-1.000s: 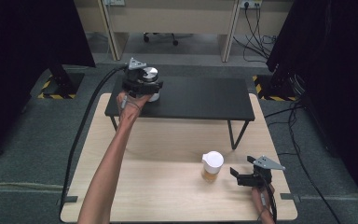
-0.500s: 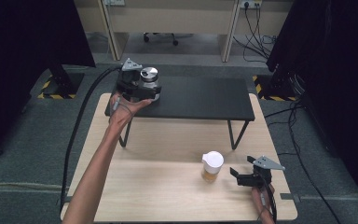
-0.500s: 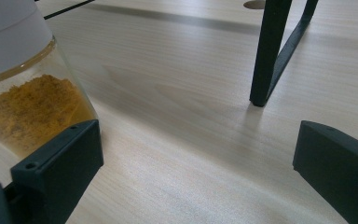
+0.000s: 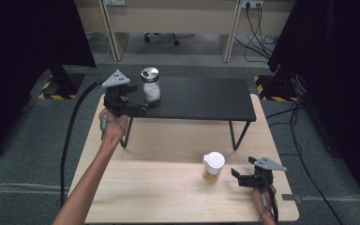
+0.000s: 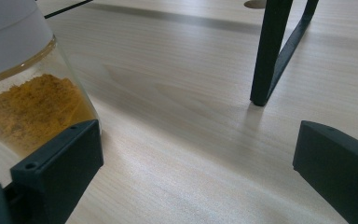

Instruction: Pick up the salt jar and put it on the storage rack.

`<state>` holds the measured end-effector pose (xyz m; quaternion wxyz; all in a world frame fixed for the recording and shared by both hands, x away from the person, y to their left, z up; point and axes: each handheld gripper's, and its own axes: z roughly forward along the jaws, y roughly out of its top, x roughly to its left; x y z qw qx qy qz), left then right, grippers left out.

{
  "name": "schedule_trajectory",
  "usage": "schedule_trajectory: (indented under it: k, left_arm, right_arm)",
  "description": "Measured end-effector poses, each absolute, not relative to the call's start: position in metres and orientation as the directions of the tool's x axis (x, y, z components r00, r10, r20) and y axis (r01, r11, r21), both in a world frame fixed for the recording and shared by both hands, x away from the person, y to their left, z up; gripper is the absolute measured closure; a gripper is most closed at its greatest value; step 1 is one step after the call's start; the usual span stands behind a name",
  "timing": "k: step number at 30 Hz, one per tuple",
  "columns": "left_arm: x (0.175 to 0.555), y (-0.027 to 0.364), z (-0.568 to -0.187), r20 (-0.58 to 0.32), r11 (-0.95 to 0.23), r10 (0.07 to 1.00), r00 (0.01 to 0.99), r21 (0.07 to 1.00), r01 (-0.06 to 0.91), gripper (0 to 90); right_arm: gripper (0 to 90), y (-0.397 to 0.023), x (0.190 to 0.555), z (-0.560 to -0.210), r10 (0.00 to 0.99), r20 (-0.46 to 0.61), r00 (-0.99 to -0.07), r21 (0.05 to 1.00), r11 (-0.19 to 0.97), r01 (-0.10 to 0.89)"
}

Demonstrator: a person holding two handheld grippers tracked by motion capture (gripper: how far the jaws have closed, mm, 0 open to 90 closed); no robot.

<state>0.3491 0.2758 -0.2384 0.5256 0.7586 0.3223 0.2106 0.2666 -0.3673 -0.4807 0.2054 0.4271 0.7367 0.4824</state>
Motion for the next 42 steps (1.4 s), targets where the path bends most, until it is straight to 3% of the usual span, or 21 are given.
schedule_trajectory:
  k: [10,13,20,42]
  left_arm:
    - [0.316,0.290,-0.260,0.003,-0.267,0.667,0.745,0.935,0.235,3.2]
    - [0.310,0.303,-0.279,-0.028,-0.239,0.627,0.778,0.944,0.227,3.1]
    - [0.303,0.311,-0.318,0.001,-0.273,0.542,0.841,0.946,0.175,2.8]
    - [0.307,0.293,-0.440,0.055,-0.372,0.565,0.823,0.908,0.195,4.4]
  right_arm:
    - [1.5,-0.366,0.266,-0.480,0.830,0.106,-0.548,0.885,0.173,0.433]
    - [1.5,-0.366,0.266,-0.480,0.829,0.103,-0.549,0.885,0.176,0.431]
    - [1.5,-0.366,0.266,-0.480,0.828,0.099,-0.552,0.885,0.180,0.430]
    - [1.4,-0.366,0.267,-0.480,0.825,0.099,-0.557,0.884,0.184,0.429]
